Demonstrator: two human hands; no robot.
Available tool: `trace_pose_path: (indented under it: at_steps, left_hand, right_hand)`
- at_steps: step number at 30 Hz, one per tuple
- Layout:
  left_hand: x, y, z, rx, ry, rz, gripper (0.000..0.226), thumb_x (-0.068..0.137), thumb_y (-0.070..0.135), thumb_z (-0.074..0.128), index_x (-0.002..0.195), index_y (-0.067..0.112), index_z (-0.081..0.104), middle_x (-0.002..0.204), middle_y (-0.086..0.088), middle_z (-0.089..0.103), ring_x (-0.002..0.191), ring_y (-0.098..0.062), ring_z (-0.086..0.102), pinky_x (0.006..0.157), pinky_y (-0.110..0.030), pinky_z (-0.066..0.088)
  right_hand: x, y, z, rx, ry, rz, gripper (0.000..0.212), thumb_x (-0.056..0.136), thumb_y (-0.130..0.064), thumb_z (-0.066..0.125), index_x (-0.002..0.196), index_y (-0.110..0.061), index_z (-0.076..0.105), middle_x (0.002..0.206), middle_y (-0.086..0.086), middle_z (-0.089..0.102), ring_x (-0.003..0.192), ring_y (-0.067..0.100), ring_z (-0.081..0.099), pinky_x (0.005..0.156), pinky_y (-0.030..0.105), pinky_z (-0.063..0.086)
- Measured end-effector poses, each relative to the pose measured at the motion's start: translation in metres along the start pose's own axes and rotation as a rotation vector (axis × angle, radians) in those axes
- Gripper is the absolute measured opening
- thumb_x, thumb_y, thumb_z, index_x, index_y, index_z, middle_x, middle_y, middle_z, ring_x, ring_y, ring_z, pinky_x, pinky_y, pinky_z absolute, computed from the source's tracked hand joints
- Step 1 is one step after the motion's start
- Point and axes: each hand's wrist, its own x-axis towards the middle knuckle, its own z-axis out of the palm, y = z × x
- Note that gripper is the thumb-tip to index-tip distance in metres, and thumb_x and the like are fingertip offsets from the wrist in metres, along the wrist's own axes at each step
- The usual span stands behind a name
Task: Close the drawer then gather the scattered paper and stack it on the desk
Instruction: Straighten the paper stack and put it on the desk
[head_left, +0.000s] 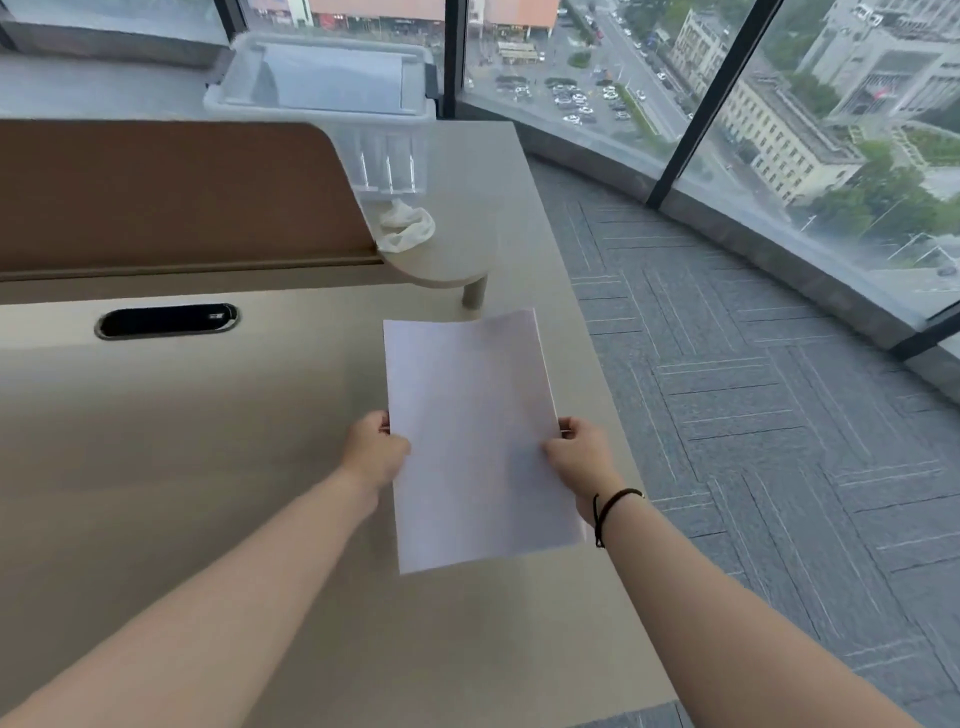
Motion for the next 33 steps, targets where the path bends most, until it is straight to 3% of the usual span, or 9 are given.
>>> trace_pose_path:
  at_steps: [2,5,9,12,14,18,24,31,33]
  left_hand:
    - [0.017,0.002,0.019,-0.040,0.009,-0.031,0.026,0.075,-0.007,0.050,0.084,0.011,0.066,0.099,-0.021,0.072,0.081,-0.031,0.065,0.069,-0.040,0.048]
    - [0.046,0.008,0.041,-0.074,0.055,-0.056,0.029,0.078,-0.009,0.051,0.081,0.013,0.068,0.101,-0.021,0.074,0.080,-0.030,0.066,0.071,-0.039,0.050]
    - [0.084,0.014,0.058,-0.076,0.108,-0.055,0.031,0.080,-0.009,0.054,0.077,0.019,0.067,0.094,-0.013,0.074,0.081,-0.030,0.070,0.060,-0.031,0.055]
    - [0.103,0.011,0.063,-0.056,0.120,-0.064,0.028,0.079,-0.008,0.057,0.089,0.015,0.070,0.093,-0.008,0.074,0.093,-0.031,0.072,0.083,-0.043,0.059]
    - [0.110,0.008,0.066,-0.042,0.128,-0.067,0.028,0.079,-0.007,0.058,0.088,0.017,0.069,0.092,-0.005,0.074,0.093,-0.030,0.072,0.086,-0.042,0.058]
    - [0.114,0.006,0.068,-0.076,0.152,-0.049,0.031,0.074,-0.004,0.059,0.080,0.024,0.069,0.091,-0.002,0.077,0.090,-0.027,0.074,0.086,-0.044,0.059]
    - [0.108,0.011,0.074,-0.167,0.179,-0.031,0.039,0.081,-0.007,0.058,0.079,0.031,0.067,0.088,0.003,0.075,0.088,-0.024,0.074,0.084,-0.040,0.060]
    - [0.106,0.018,0.075,-0.220,0.134,-0.008,0.031,0.081,0.000,0.053,0.088,0.020,0.076,0.095,-0.004,0.079,0.092,-0.030,0.075,0.085,-0.048,0.059]
    - [0.103,0.018,0.074,-0.184,0.147,0.005,0.023,0.079,0.004,0.052,0.081,0.014,0.073,0.085,-0.005,0.078,0.080,-0.031,0.072,0.077,-0.038,0.059]
  right_hand:
    - [0.030,0.001,-0.011,-0.034,-0.031,0.004,0.024,0.081,0.004,0.051,0.090,-0.008,0.069,0.089,0.014,0.073,0.073,0.027,0.066,0.074,0.050,0.059]
    - [0.071,0.000,-0.020,-0.067,-0.069,-0.002,0.027,0.082,0.005,0.050,0.092,-0.008,0.071,0.092,0.013,0.075,0.072,0.027,0.068,0.070,0.043,0.060]
    - [0.114,-0.009,-0.016,-0.063,-0.110,-0.046,0.027,0.083,0.004,0.051,0.087,-0.015,0.070,0.095,0.011,0.075,0.077,0.028,0.067,0.077,0.047,0.059]
    - [0.136,-0.009,-0.009,-0.037,-0.099,-0.046,0.026,0.084,0.004,0.050,0.091,-0.014,0.068,0.092,0.010,0.073,0.077,0.029,0.067,0.078,0.049,0.059]
    - [0.146,-0.001,-0.005,0.006,-0.067,-0.009,0.027,0.085,0.005,0.050,0.096,-0.012,0.068,0.088,0.007,0.070,0.075,0.027,0.066,0.079,0.047,0.059]
    - [0.155,0.013,-0.002,0.109,-0.004,0.064,0.031,0.083,0.003,0.055,0.107,-0.008,0.070,0.094,0.009,0.074,0.077,0.026,0.067,0.083,0.047,0.058]
    - [0.156,0.009,-0.002,0.155,-0.008,0.105,0.025,0.082,0.002,0.057,0.086,-0.020,0.069,0.087,0.005,0.074,0.076,0.026,0.066,0.083,0.045,0.058]
    - [0.151,0.002,0.001,0.064,-0.013,0.031,0.031,0.081,0.000,0.052,0.082,-0.023,0.072,0.081,0.000,0.073,0.071,0.023,0.064,0.071,0.037,0.057]
    - [0.145,0.002,0.005,-0.026,-0.022,-0.061,0.026,0.083,-0.004,0.052,0.086,-0.020,0.072,0.085,0.003,0.072,0.076,0.024,0.063,0.069,0.034,0.052]
